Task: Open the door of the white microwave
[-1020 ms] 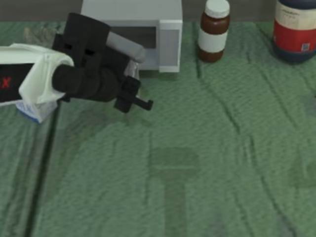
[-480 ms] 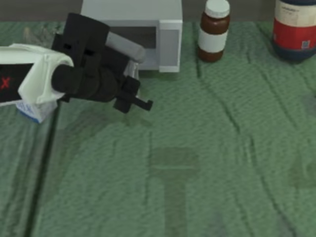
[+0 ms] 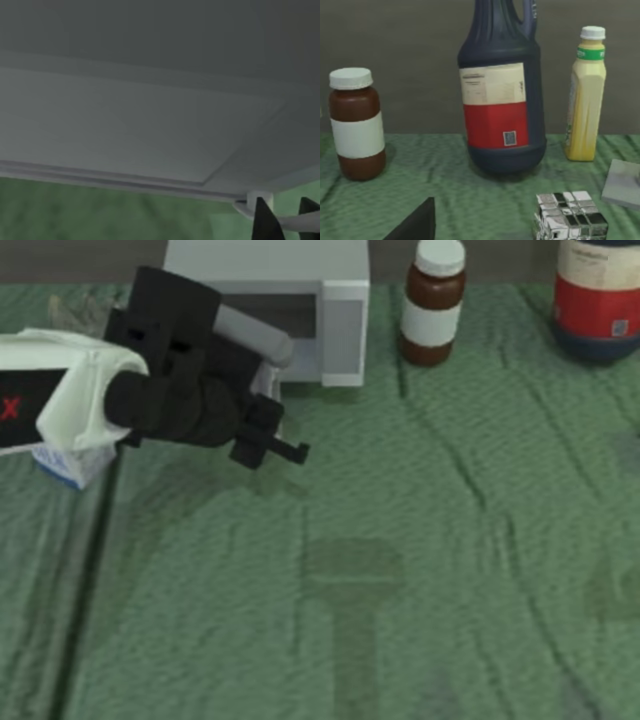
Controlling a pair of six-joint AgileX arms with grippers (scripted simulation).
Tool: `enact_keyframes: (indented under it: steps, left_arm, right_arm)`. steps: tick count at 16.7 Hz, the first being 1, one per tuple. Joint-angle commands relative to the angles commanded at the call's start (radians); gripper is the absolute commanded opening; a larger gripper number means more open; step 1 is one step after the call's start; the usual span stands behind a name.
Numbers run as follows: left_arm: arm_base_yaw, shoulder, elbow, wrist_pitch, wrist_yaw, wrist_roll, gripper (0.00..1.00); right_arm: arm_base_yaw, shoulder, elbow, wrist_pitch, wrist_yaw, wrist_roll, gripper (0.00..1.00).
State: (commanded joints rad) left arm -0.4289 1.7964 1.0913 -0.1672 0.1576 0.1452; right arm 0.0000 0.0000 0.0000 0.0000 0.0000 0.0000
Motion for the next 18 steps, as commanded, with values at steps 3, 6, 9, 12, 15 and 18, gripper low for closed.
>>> enact_keyframes:
  steps: [3, 6, 9, 12, 15, 18]
  left_arm:
    - [0.000, 0.000, 0.000, 0.000, 0.000, 0.000, 0.00]
    - [-0.006, 0.000, -0.001, -0.002, 0.010, -0.003, 0.00]
    - [0.010, -0.009, -0.010, -0.006, 0.031, 0.031, 0.00]
    - [0.028, -0.020, -0.019, -0.010, 0.057, 0.068, 0.00]
    - [0.035, -0.022, -0.024, -0.013, 0.066, 0.081, 0.00]
    - [0.035, -0.022, -0.024, -0.013, 0.066, 0.081, 0.00]
  right_arm:
    - [0.000, 0.000, 0.000, 0.000, 0.000, 0.000, 1.00]
    - [0.000, 0.000, 0.000, 0.000, 0.000, 0.000, 1.00]
    - [0.000, 0.000, 0.000, 0.000, 0.000, 0.000, 1.00]
    - [0.000, 0.000, 0.000, 0.000, 0.000, 0.000, 1.00]
    - [0.000, 0.000, 0.000, 0.000, 0.000, 0.000, 1.00]
    - [0.000, 0.000, 0.000, 0.000, 0.000, 0.000, 1.00]
